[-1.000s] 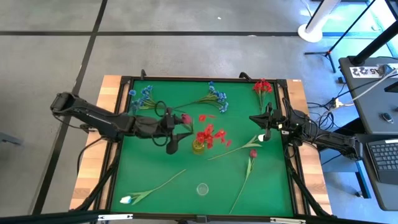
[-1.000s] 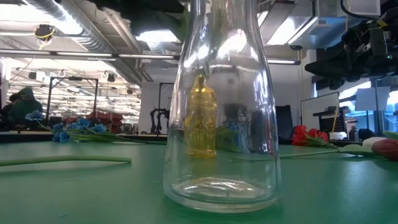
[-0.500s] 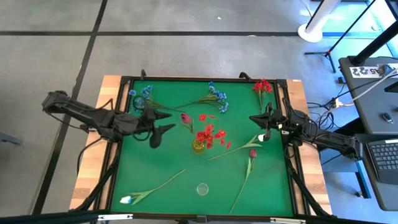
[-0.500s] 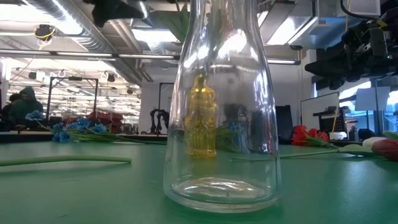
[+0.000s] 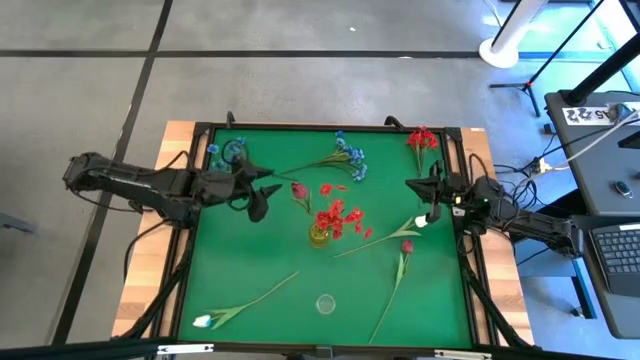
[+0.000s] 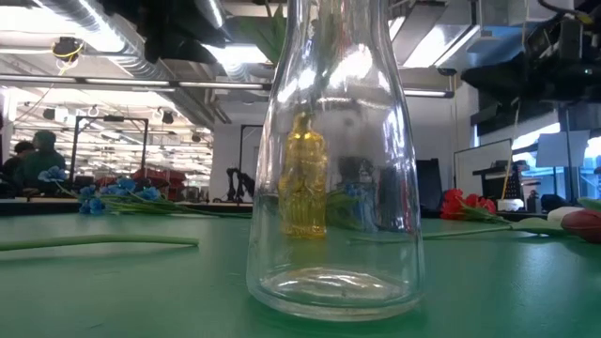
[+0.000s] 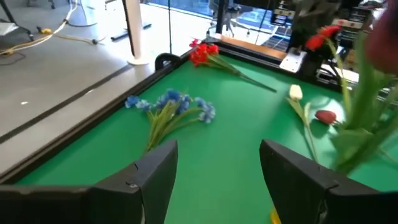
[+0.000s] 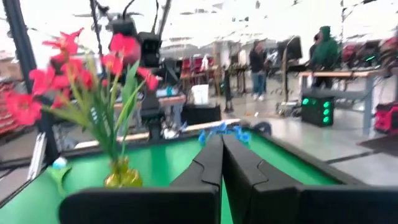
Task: Sort flowers into vase by color
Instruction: Put the red flowers into the yellow vase
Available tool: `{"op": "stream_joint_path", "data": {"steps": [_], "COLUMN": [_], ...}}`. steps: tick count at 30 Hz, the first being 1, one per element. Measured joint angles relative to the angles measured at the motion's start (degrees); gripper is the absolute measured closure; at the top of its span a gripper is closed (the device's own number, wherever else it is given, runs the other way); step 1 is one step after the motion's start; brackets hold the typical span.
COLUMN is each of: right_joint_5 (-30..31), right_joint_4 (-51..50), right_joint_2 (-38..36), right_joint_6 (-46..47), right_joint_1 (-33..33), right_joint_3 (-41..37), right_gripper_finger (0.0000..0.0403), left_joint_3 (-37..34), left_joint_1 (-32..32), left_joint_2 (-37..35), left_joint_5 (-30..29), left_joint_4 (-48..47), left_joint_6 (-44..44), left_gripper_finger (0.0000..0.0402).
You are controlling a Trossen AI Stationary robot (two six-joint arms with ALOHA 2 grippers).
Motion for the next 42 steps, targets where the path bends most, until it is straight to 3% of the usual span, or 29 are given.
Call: {"op": "stream_joint_path", "data": {"steps": [4,9,15,18,22,26,32,38,42], "right_joint_5": [1.2,-1.7,1.9,9.6,17.6,21.1,34.3,36.3,37.3], "right_joint_4": [5.6,11.2,10.8,-0.8,-21.0,-28.2,-45.5,-56.2,-60.2], "right_joint_2": [0.0,0.0,0.0,0.2,4.5,11.9,26.1,39.6,46.4], "right_joint_6": [0.5,6.4,6.1,9.0,12.4,12.7,17.6,24.5,27.9], "right_joint_1": [0.0,0.0,0.0,0.0,0.0,0.0,0.0,0.0,-1.6], "right_joint_3": [0.0,0.0,0.0,3.3,11.8,18.6,29.5,34.0,34.0], "right_gripper_finger": [0.0393,0.0393,0.0393,0.0393,0.0393,0.0393,0.0393,0.0389,0.0354], "left_joint_3": [0.0,0.0,0.0,0.1,0.1,-0.1,-2.4,-4.4,-6.4], "left_joint_1": [6.9,15.7,18.6,18.0,18.6,18.7,18.6,18.9,18.1], "left_joint_2": [0.0,1.3,0.5,-1.0,-1.2,-0.7,-0.9,-0.9,-0.8], "left_joint_5": [8.0,16.9,22.7,25.1,25.7,25.7,25.6,25.6,25.3], "left_joint_4": [-0.3,-0.4,9.5,16.9,19.0,17.8,19.1,17.2,16.5], "left_joint_6": [0.2,0.8,4.4,7.5,8.2,8.2,8.1,7.6,2.7], "left_gripper_finger": [0.0178,0.0178,0.0178,0.0178,0.0178,0.0178,0.0179,0.0179,0.0179]}}
